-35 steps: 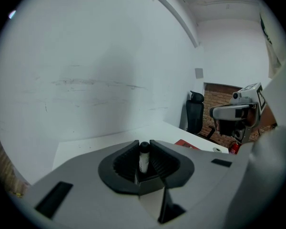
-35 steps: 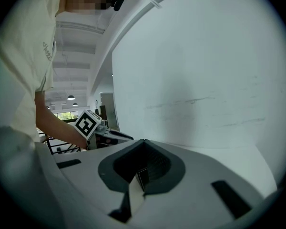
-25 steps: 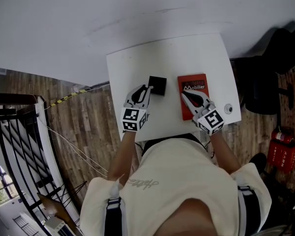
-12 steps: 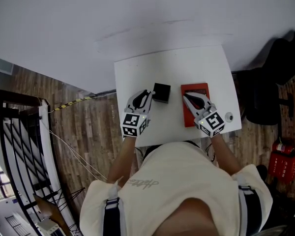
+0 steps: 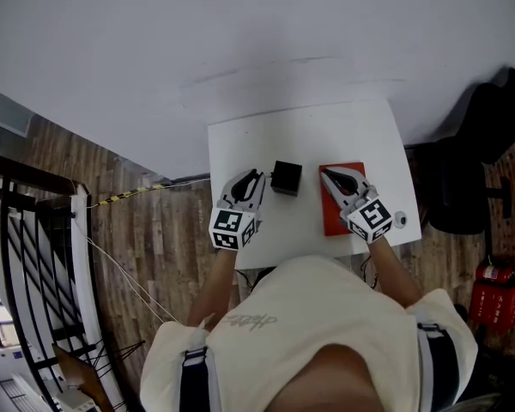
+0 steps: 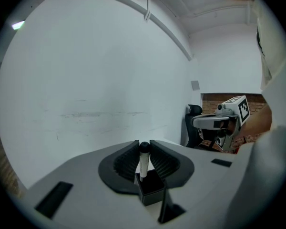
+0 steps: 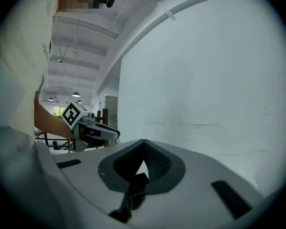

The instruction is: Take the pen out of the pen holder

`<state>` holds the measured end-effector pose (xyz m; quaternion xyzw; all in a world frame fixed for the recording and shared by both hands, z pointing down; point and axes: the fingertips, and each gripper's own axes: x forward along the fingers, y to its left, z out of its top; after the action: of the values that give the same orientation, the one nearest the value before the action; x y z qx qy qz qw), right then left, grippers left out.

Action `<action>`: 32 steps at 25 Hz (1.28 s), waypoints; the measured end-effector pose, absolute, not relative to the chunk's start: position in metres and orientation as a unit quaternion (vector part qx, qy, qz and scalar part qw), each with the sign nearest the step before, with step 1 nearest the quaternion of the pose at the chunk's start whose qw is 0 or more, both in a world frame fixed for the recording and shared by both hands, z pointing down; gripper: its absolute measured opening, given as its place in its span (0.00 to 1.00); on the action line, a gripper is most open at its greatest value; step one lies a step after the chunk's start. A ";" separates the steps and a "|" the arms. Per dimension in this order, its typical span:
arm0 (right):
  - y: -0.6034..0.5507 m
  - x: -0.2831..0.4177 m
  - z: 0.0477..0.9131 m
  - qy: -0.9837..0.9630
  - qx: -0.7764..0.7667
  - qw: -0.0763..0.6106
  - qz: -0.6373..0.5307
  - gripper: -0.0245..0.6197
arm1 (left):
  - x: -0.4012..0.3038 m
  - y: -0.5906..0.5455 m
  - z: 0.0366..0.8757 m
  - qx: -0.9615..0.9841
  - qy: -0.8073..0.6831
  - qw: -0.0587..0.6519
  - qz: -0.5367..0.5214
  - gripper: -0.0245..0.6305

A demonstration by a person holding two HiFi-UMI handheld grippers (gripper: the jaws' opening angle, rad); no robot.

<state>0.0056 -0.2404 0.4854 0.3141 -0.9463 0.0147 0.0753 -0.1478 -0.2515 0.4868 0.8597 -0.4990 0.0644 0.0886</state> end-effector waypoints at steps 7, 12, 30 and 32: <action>-0.243 0.002 0.474 -0.946 0.317 0.071 0.005 0.05 | -0.154 -0.248 0.473 0.860 -0.501 0.078 0.054 0.16; -0.243 0.005 0.472 -0.946 0.317 0.070 -0.006 0.05 | -0.160 -0.245 0.471 0.857 -0.506 0.080 0.046 0.16; -0.234 0.011 0.480 -0.942 0.327 0.074 0.004 0.05 | -0.156 -0.238 0.482 0.860 -0.499 0.094 0.054 0.16; -0.235 0.011 0.481 -0.942 0.328 0.073 0.004 0.05 | -0.155 -0.239 0.483 0.861 -0.498 0.095 0.054 0.16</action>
<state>0.0113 -0.2350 0.4807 0.3277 -0.9420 0.0039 0.0728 -0.1547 -0.2390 0.4832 0.8605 -0.4976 0.0537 0.0947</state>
